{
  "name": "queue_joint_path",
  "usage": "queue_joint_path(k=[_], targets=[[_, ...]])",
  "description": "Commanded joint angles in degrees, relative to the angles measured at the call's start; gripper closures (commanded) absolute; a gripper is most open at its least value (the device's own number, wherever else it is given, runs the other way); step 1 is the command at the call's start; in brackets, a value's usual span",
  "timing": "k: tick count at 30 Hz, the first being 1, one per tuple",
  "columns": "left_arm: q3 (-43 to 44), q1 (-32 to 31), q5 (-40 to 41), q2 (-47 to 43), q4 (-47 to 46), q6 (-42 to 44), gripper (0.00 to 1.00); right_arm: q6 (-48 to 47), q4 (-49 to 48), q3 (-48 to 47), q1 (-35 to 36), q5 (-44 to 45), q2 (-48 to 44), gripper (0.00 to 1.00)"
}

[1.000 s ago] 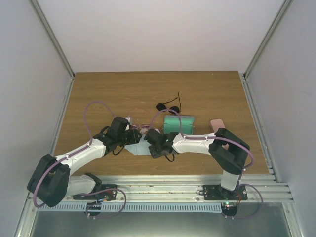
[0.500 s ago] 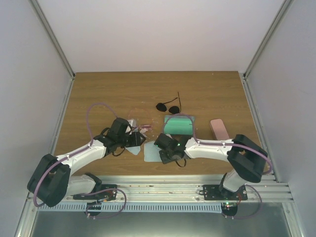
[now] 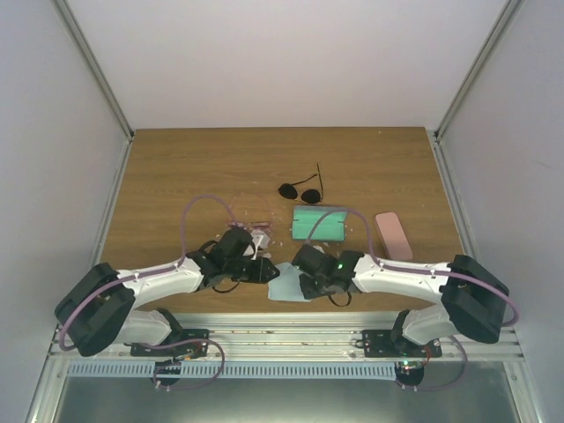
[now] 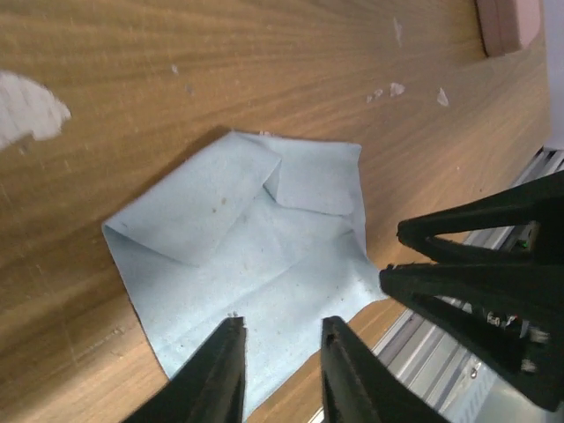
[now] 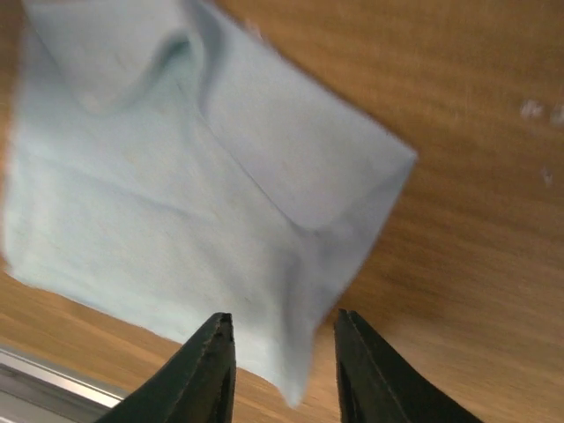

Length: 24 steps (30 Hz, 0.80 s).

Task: Organize the sunglasses
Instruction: Move the glasses cleaning cloth to the center of the board.

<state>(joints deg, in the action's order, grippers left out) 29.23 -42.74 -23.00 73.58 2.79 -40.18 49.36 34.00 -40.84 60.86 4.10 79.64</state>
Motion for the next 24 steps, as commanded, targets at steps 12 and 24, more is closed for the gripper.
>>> queue_joint_path(k=[12, 24], targets=[[-3.73, -5.89, 2.62, 6.04, -5.94, -8.48, 0.92, -10.95, -20.83, -3.13, -6.09, -10.42, 8.39, 0.95], [-0.87, -5.96, 4.69, 8.74, 5.42, -4.93, 0.93, -15.4, -21.79, -5.4, -10.75, -4.5, 13.77, 0.96]])
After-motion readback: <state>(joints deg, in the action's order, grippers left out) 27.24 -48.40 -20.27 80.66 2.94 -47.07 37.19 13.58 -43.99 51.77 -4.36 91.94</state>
